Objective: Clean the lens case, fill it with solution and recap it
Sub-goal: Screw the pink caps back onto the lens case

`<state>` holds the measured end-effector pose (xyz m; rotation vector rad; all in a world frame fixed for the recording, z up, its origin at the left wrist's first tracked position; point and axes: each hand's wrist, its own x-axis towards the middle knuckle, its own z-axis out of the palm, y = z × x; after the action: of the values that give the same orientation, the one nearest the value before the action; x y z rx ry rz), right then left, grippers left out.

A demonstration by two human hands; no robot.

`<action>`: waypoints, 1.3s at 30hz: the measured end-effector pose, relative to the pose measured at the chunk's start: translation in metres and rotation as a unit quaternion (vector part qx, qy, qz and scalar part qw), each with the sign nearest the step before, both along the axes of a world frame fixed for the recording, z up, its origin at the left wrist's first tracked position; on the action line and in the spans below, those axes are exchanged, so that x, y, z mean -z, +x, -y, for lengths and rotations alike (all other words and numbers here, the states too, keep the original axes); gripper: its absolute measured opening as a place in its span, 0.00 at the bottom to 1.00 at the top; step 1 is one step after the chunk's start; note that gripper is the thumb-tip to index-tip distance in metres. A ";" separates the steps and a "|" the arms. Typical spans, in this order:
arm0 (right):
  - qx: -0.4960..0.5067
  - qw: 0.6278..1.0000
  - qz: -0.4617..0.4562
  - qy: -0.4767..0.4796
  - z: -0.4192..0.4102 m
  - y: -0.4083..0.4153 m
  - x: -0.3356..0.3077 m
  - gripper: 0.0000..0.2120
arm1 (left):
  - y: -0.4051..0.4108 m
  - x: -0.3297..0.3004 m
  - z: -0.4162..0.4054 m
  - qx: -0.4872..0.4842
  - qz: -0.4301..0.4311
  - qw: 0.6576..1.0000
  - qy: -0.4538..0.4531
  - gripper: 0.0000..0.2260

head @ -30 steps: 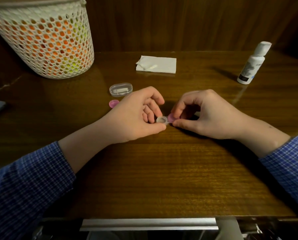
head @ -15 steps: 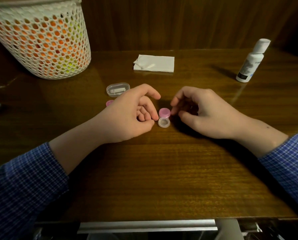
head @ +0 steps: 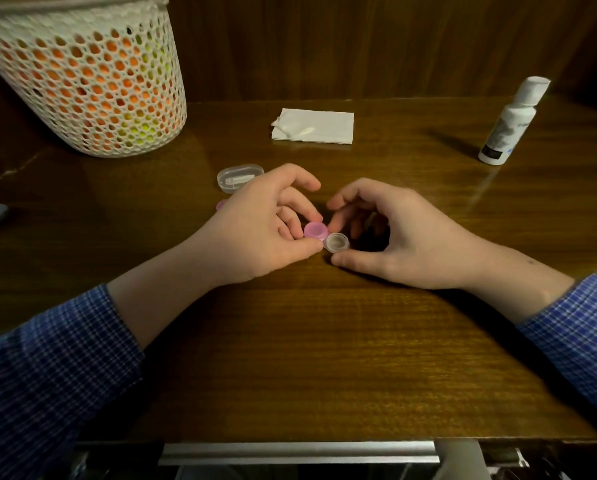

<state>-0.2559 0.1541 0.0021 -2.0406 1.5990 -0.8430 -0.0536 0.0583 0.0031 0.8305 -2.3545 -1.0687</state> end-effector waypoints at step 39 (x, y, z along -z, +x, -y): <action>0.122 0.976 -0.176 -0.051 0.092 0.112 -0.012 0.16 | 0.105 0.003 0.002 -0.072 0.033 0.993 -0.090 0.08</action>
<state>-0.1444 0.0624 0.0144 -2.1887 2.0704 -0.6816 0.0515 0.0564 0.0004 0.9631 -2.3624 -0.7704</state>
